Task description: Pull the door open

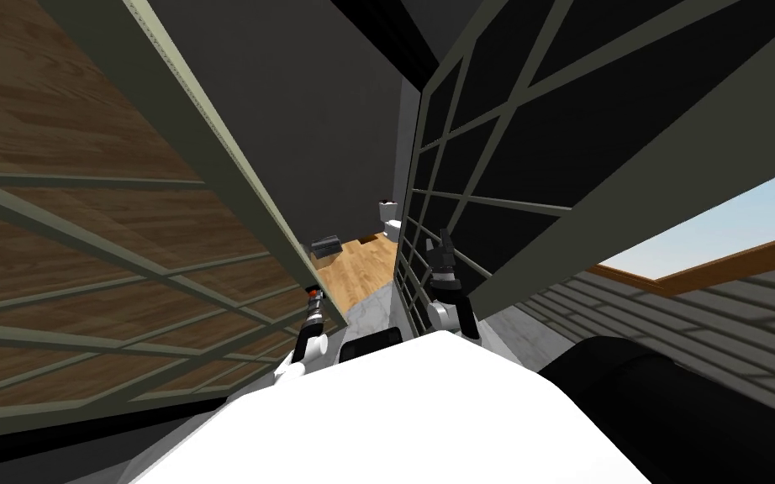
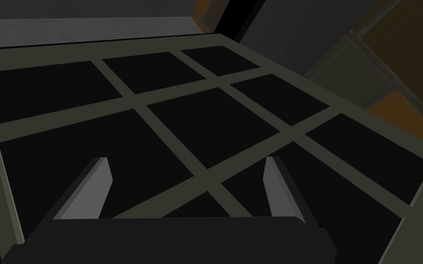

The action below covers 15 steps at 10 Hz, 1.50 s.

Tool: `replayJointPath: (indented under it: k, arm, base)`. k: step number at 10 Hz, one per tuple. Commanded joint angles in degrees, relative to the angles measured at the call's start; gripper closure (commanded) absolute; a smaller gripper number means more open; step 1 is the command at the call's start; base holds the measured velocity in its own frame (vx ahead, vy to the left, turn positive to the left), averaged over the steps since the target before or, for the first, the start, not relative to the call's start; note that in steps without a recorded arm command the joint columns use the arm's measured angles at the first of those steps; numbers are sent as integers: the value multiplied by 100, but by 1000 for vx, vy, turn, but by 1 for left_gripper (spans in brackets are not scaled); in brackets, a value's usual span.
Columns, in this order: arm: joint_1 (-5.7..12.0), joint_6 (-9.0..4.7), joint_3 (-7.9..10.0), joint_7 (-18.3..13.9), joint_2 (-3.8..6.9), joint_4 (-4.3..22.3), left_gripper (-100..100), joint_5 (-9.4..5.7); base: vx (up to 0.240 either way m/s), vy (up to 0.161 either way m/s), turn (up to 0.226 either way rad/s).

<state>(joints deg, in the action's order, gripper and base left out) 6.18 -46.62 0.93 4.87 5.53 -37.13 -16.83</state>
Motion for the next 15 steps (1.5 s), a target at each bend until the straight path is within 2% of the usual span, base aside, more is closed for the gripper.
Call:
replayJointPath:
  k: [1,2,4,7,8,11,15]
  arm:
    - [-36,-30,110,-286,128,-22,100,-126]
    - [-36,-30,110,-352,128,-22,100,-126]
    - [-38,-44,86,-768,145,-18,100,-219]
    - [-39,-52,74,-1066,154,-15,100,-265]
    - [-60,-39,-82,-1244,56,-170,-100,-326]
    - [-92,-81,-138,-1595,58,-211,-100,-513]
    - [-155,-162,-248,-2249,64,-291,-100,-878]
  base:
    - [-31,2,-49]
    - [-26,7,-45]
    - [-20,6,-51]
    - [-12,9,-27]
    - [-75,-11,-64]
    - [-110,-17,-13]
    - [-104,17,-3]
